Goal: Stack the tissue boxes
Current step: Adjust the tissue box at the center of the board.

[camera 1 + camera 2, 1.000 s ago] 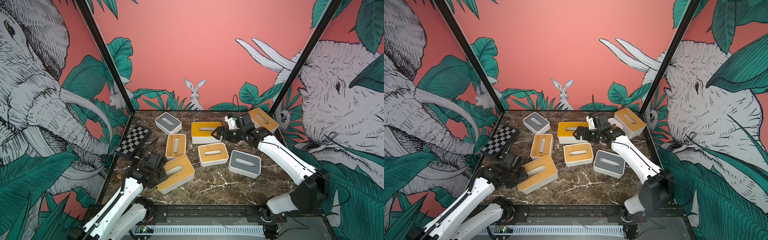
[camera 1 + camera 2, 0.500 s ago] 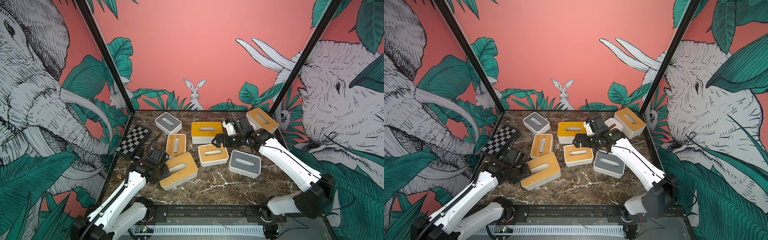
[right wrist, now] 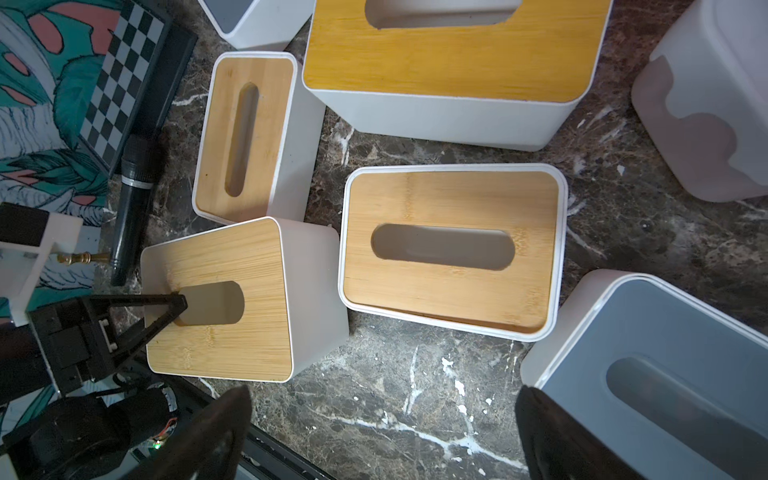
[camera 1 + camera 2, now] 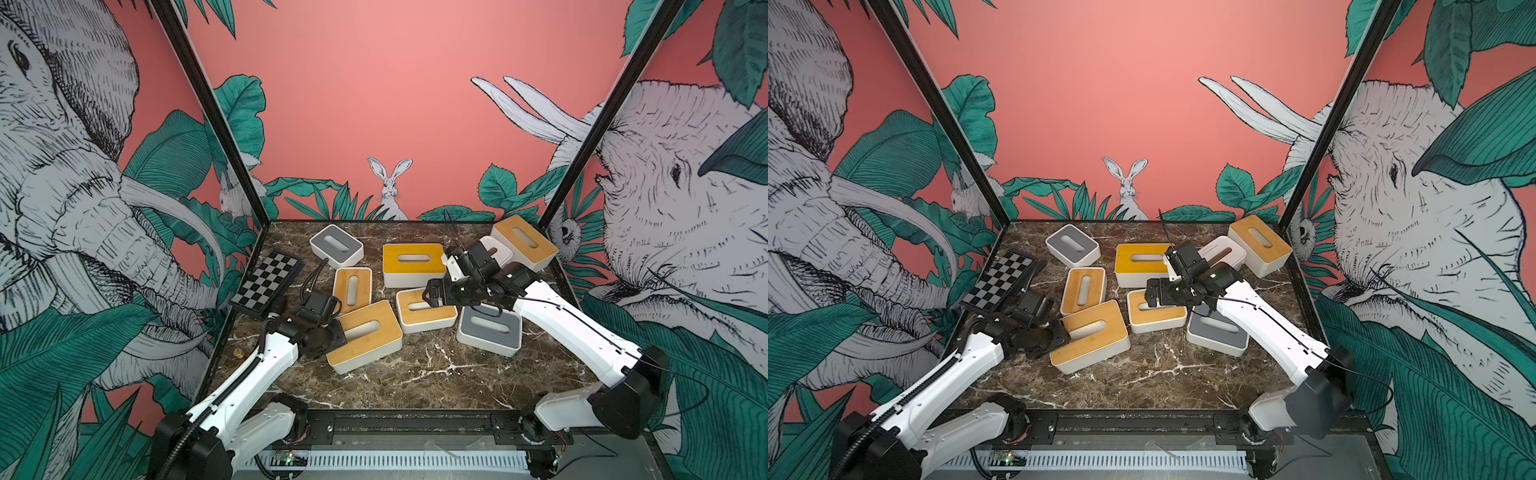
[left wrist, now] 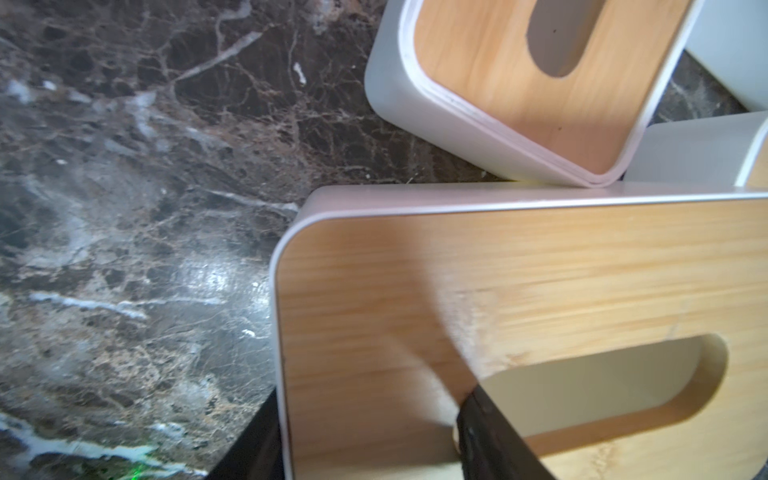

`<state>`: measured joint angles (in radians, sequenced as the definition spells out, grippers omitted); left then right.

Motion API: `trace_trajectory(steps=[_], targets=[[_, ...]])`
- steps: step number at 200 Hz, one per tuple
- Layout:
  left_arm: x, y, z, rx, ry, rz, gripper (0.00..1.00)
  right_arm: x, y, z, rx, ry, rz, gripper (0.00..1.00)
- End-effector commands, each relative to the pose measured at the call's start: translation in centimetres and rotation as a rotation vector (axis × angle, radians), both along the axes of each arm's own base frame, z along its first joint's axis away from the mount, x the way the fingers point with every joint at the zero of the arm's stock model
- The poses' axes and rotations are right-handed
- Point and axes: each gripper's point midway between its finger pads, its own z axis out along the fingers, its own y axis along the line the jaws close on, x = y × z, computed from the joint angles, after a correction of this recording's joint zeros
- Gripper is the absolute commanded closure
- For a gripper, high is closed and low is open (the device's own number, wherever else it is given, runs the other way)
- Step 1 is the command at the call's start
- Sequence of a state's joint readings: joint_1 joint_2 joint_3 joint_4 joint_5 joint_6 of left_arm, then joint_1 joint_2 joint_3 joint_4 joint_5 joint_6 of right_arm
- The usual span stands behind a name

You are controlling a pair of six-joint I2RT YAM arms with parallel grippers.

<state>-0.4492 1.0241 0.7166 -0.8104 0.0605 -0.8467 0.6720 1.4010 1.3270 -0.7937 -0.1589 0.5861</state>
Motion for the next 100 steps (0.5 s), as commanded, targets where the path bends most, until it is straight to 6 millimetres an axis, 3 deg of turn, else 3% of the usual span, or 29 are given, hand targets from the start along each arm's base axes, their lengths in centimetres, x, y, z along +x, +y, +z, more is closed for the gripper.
trace_trajectory(steps=[1,100], targets=[[0.3,-1.2,-0.1,-0.052,0.02,-0.008,0.51,-0.1,-0.3,0.2,-0.007,-0.007,-0.06,0.01],[3.1,-4.0,0.6,-0.104,-0.028,0.002,0.51,-1.5,-2.3,-0.4,-0.034,0.006,-0.127,0.01]])
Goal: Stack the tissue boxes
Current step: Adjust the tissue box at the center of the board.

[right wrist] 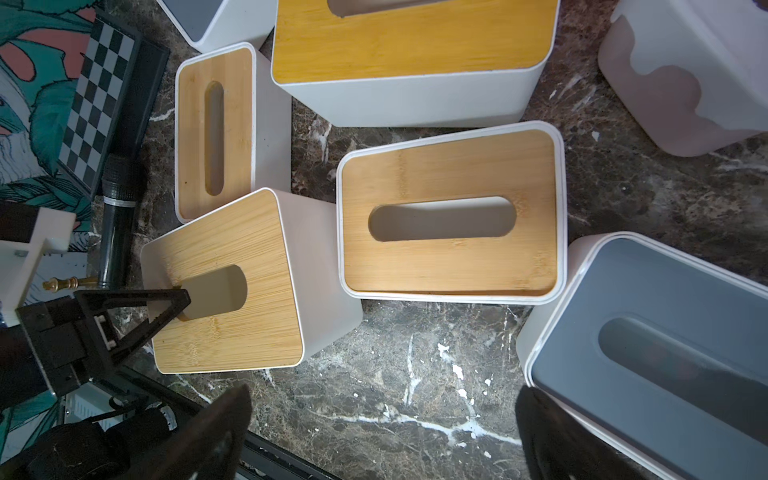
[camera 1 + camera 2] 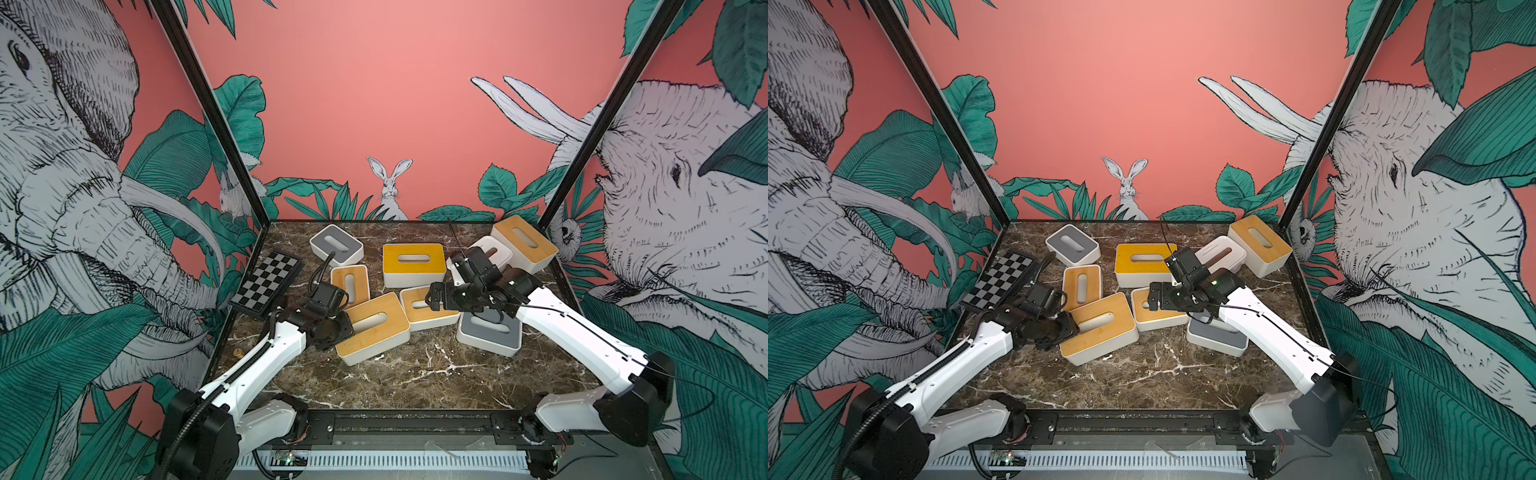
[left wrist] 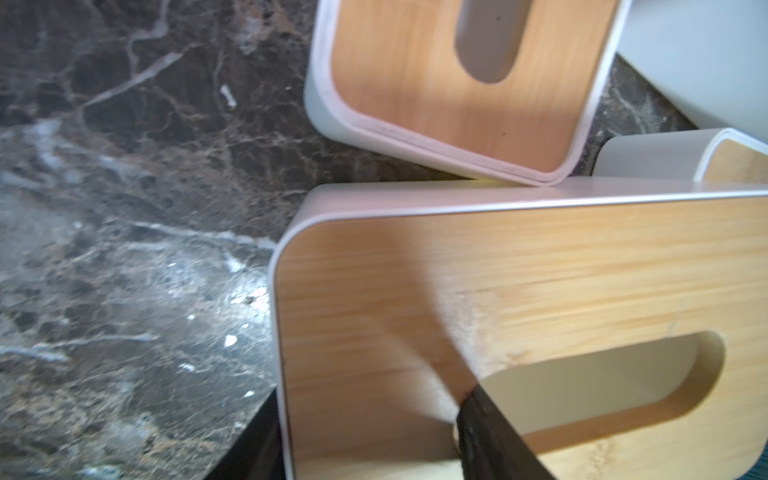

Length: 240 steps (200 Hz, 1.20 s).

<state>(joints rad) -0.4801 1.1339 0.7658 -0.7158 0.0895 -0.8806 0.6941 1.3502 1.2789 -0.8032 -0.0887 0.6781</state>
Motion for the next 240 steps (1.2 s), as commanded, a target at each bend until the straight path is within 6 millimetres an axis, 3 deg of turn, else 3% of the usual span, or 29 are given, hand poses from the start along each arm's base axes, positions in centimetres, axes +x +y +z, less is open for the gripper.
trace_trajectory(steps=[1,48,129,240], targets=[[0.9,-1.5,0.4,-0.055,-0.017,0.013,0.51,-0.6,-1.1,0.0,-0.019,-0.001,-0.036,0.01],[1.1,-2.2,0.0,-0.059,-0.01,-0.001,0.5,-0.7,-1.5,-0.1,-0.014,0.002,-0.077,0.01],[1.2,-1.5,0.8,-0.015,-0.031,-0.019,0.48,-0.7,-2.0,-0.3,-0.033,0.006,-0.098,0.01],[1.3,-1.9,1.0,-0.038,-0.043,-0.03,0.48,-0.9,-2.0,-0.6,-0.013,0.018,-0.122,0.01]])
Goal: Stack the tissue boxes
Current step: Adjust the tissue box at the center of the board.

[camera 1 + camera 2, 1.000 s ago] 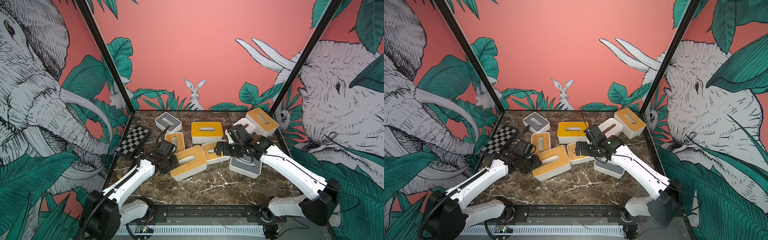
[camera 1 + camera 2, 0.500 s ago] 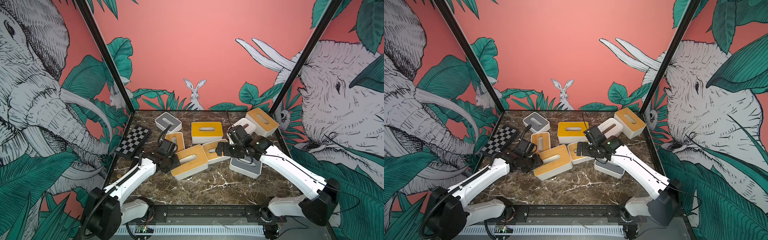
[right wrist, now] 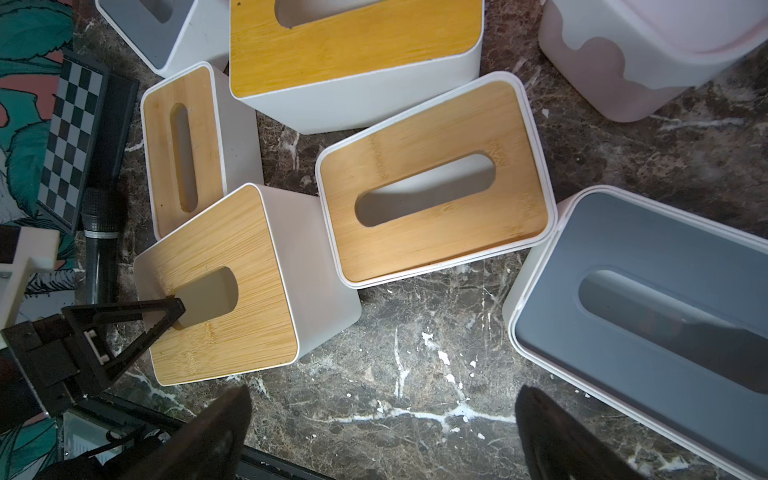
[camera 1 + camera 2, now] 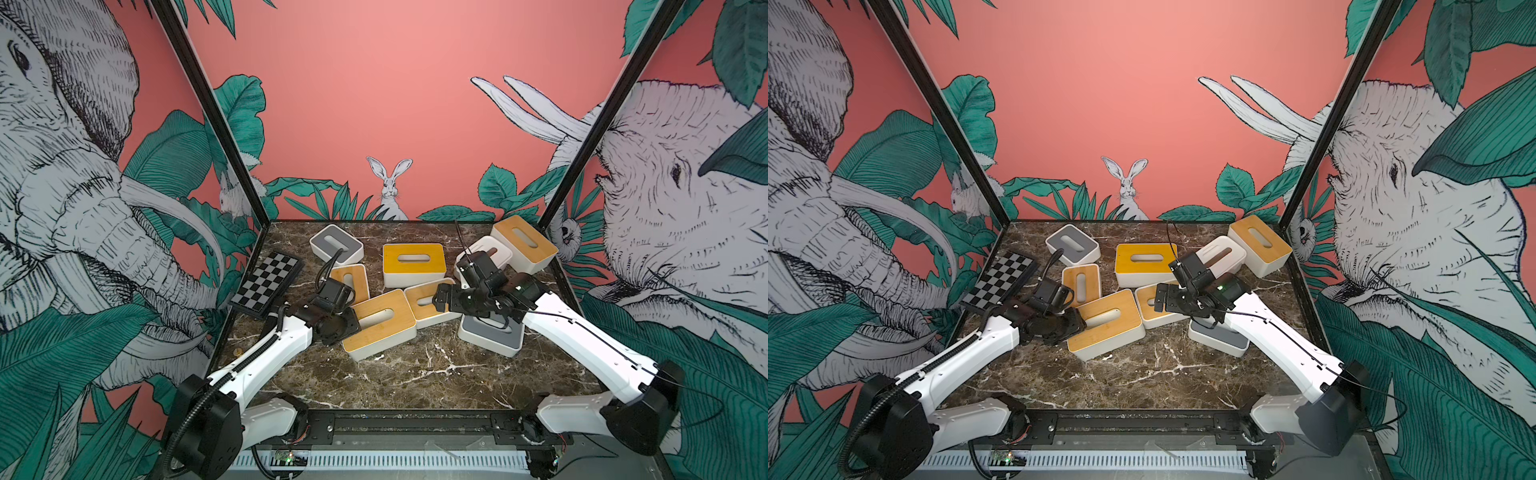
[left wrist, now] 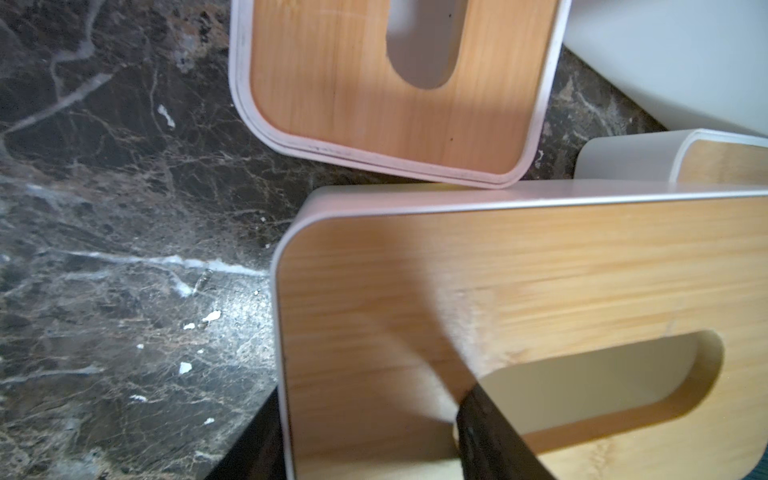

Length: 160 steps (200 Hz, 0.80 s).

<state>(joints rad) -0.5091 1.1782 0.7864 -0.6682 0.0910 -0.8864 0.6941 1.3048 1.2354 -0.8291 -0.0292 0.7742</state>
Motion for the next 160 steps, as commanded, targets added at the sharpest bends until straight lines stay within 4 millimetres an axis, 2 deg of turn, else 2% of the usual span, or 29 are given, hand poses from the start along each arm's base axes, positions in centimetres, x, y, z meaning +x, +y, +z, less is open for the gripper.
trace_trajectory(steps=[1,45,116,160], targets=[[0.4,-0.5,0.9,-0.025,-0.023,-0.006,0.48,-0.3,-0.2,0.0,0.0,-0.003,-0.01,0.01],[0.6,-1.1,0.8,-0.041,-0.026,-0.006,0.48,-0.2,-0.2,0.0,0.004,-0.002,-0.023,0.0],[0.9,-3.4,0.5,-0.079,-0.035,-0.022,0.48,-0.4,-0.6,-0.1,0.058,0.026,-0.123,0.01],[0.5,-2.5,1.1,-0.054,-0.067,-0.024,0.48,-0.5,-1.1,-0.5,0.066,0.037,-0.189,0.01]])
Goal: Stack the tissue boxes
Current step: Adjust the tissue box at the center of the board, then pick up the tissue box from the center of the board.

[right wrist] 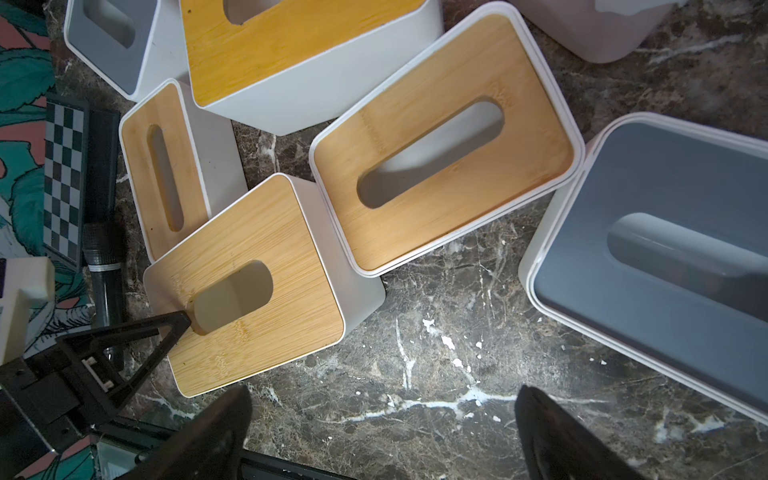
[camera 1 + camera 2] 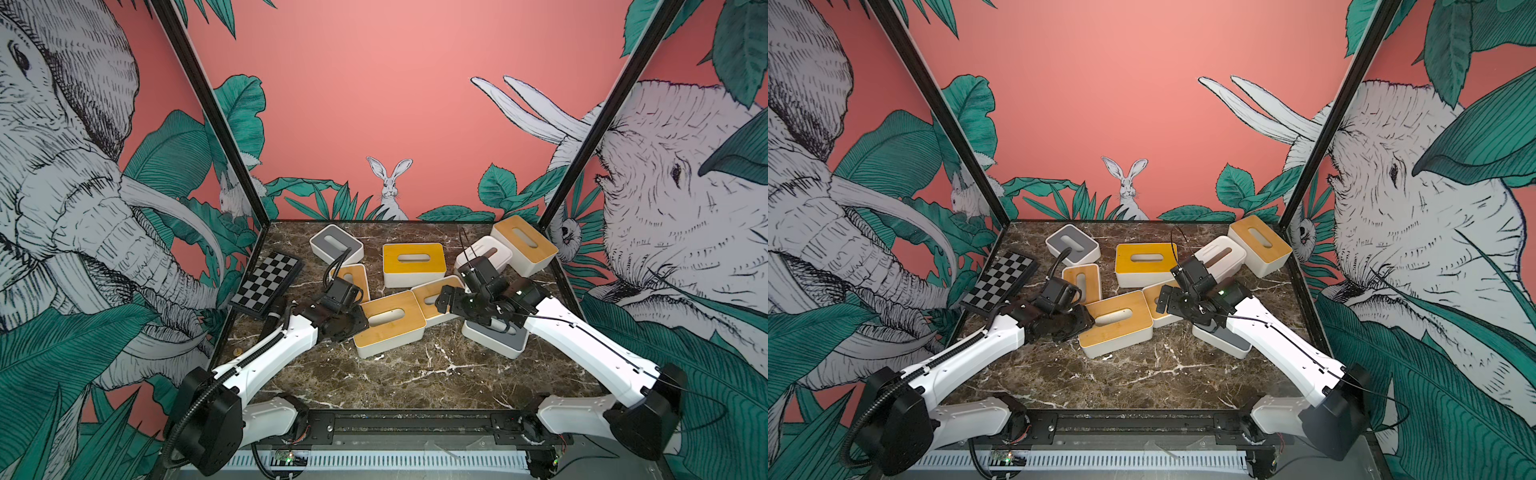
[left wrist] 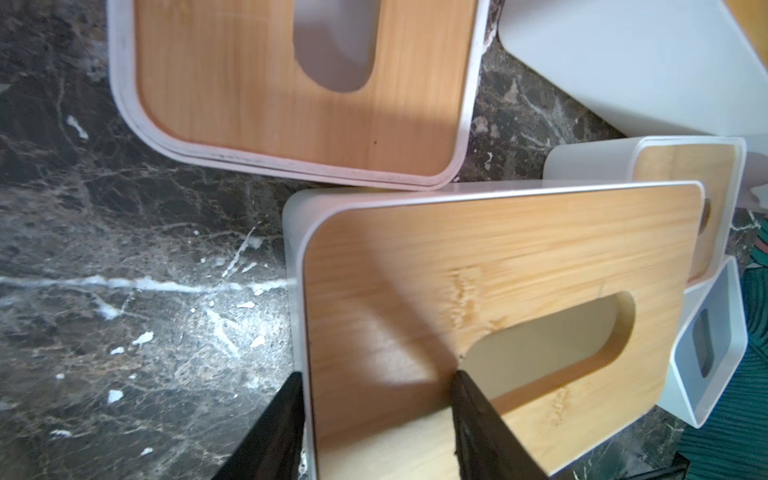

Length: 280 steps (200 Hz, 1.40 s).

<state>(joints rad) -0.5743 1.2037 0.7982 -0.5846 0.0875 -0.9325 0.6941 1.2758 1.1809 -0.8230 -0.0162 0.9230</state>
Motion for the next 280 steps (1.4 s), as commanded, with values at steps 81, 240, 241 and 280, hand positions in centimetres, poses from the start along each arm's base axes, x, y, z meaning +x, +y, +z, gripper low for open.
trace_trajectory(steps=[81,240,241,280], targets=[[-0.5,1.6,3.5,0.038,-0.129,-0.033,0.39,-0.2,0.7,0.3,0.049,-0.006,-0.165,0.01],[-0.7,4.6,9.4,0.047,-0.273,-0.101,0.16,-3.0,10.4,-5.2,0.184,0.218,-0.503,0.13],[-0.7,4.6,9.4,0.046,-0.274,-0.102,0.16,-3.0,10.5,-5.3,0.185,0.219,-0.505,0.13],[-1.4,5.2,9.4,0.049,-0.295,-0.099,0.15,-2.0,11.3,-6.0,0.194,0.202,-0.532,0.17]])
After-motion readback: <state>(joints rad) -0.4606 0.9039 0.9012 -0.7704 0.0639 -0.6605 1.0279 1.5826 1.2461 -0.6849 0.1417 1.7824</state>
